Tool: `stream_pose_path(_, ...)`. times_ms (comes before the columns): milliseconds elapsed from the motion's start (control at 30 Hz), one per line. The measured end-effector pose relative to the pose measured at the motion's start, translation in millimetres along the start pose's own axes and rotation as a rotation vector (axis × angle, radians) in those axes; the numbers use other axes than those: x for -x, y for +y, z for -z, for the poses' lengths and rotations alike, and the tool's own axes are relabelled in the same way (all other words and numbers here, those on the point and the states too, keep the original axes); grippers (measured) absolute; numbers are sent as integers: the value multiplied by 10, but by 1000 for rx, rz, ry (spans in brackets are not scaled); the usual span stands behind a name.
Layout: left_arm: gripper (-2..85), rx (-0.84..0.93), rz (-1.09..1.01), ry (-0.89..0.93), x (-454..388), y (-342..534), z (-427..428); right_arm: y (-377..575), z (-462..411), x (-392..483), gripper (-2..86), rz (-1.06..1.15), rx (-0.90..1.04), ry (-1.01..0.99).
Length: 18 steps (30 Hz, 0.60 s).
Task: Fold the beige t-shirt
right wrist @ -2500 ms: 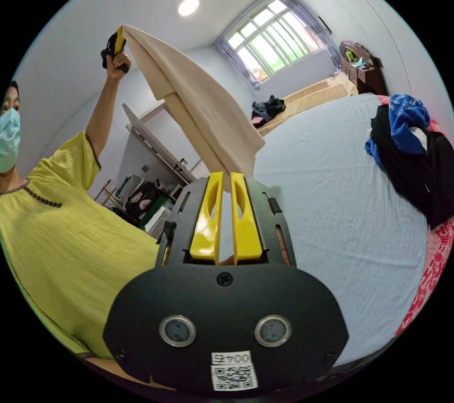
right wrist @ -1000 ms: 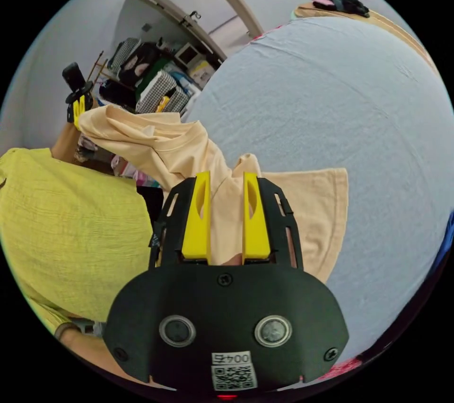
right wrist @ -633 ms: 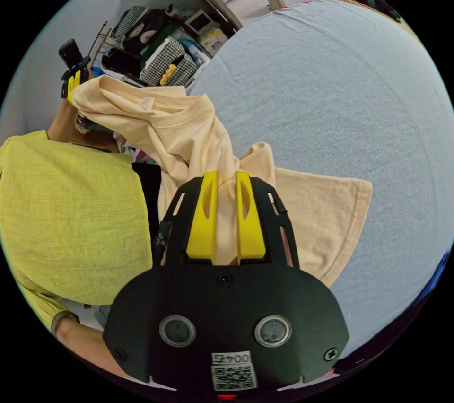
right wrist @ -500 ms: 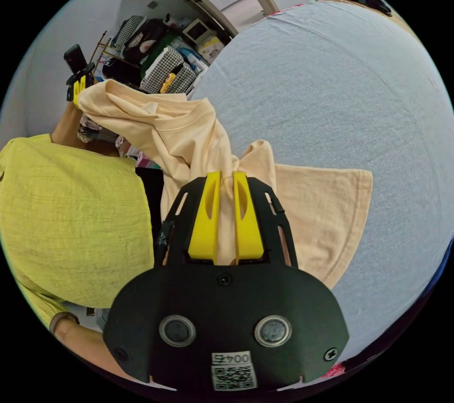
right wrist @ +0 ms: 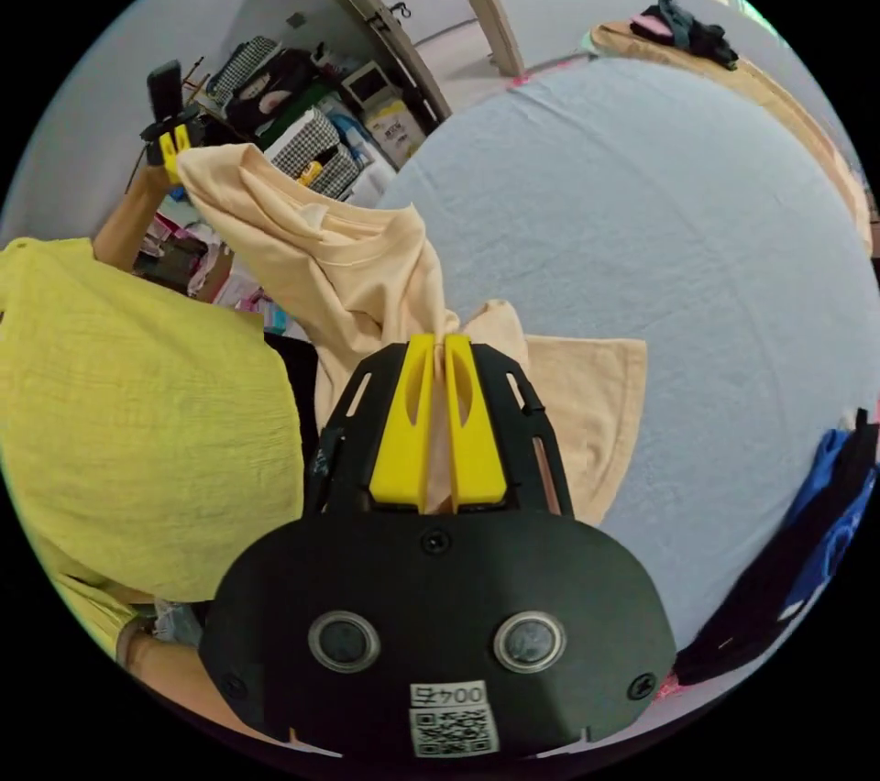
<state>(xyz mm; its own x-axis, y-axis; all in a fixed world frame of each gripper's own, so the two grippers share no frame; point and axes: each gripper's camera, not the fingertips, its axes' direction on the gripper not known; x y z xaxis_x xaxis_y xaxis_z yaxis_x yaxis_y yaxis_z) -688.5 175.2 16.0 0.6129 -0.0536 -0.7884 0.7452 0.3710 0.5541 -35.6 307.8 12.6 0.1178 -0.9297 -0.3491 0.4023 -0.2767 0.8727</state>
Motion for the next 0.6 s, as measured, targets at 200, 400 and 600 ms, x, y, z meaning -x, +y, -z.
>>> stream_pose_path(200,13,14,-180,-122,-448,-503,477,126,1705,-256,21,-76,-316,189)
stream_pose_path(400,11,-3,-194,-287,-649,-859,692,253,2874,-573,12,-214,-590,389)
stream_pose_path(600,8,-182,-89,-511,-854,-1316,1141,-39,4021,-624,7,-202,-836,629)
